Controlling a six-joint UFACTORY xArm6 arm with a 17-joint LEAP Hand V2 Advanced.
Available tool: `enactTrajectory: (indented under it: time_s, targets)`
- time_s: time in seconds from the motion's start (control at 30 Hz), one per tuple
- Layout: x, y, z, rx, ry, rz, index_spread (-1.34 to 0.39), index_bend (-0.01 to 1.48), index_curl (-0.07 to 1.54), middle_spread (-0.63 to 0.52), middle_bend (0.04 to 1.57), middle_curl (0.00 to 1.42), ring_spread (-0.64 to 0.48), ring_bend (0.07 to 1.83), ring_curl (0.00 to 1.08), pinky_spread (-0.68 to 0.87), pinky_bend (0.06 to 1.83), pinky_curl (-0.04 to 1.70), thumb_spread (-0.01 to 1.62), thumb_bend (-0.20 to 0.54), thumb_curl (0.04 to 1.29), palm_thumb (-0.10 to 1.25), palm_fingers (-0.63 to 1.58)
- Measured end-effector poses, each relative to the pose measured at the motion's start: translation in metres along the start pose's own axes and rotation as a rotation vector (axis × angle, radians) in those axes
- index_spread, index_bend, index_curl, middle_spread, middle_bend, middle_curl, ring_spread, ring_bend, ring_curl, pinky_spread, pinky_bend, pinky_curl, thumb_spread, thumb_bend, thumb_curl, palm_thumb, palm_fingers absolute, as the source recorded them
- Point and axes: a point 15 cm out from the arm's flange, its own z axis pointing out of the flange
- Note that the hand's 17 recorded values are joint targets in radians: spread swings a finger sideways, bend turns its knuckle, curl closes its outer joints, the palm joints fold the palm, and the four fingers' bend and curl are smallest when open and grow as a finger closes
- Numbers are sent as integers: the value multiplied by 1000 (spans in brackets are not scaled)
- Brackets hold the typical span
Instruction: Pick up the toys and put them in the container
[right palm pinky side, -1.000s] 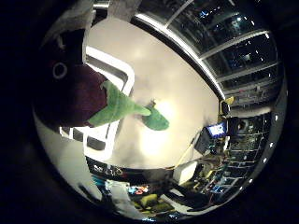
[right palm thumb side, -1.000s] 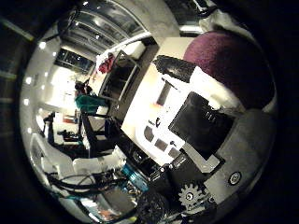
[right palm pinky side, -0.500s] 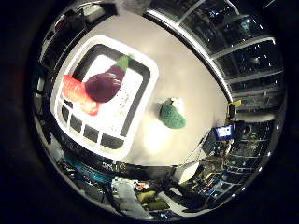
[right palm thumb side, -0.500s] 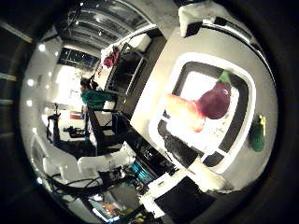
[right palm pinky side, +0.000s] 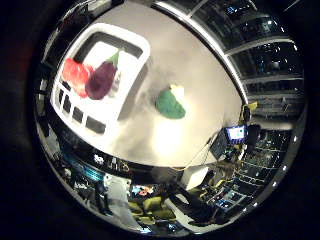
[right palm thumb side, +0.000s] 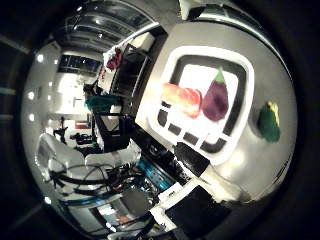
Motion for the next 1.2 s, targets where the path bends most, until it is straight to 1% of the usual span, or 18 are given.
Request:
enactTrajectory:
  time_s: [0.07,0.17,0.23,0.33,0.5,0.57,0.67,0.77,0.87,1.0,1.2]
  targets:
    - [5,24,20,-50,6,3,-511,201,343,36,175,269,193,191,196,418,306,350,1041,-22,342,697,63]
    - [12,70,59,-144,19,9,-499,182,340,35,179,270,191,192,200,410,299,345,1041,-23,341,698,58]
    - [30,91,72,-161,42,39,-471,165,326,34,184,275,187,201,209,405,308,344,1042,-23,341,698,50]
    - [70,99,75,-110,75,105,-466,164,311,34,185,280,178,211,221,393,311,342,1042,-23,340,698,57]
    - [107,104,99,-105,68,138,-478,151,284,34,189,289,174,230,240,391,341,343,1038,-23,342,702,48]
    - [117,99,105,-98,72,146,-469,136,273,34,195,293,174,241,246,391,350,344,1037,-23,343,702,39]
    - [136,77,105,-64,94,145,-455,133,253,37,200,303,173,259,255,392,374,347,1036,-23,344,703,30]
    - [150,59,112,-61,89,148,-452,137,239,44,196,310,173,275,263,392,392,348,1030,-22,347,709,15]
    - [161,46,128,-70,79,158,-465,143,228,57,190,308,173,285,267,392,425,350,1027,-24,348,711,-13]
    - [170,17,149,-43,83,159,-463,142,223,60,192,308,173,295,271,391,436,346,1026,-24,348,711,-16]
    - [178,-18,189,-50,66,171,-434,147,223,42,218,323,152,323,274,384,454,336,1022,-19,348,731,73]
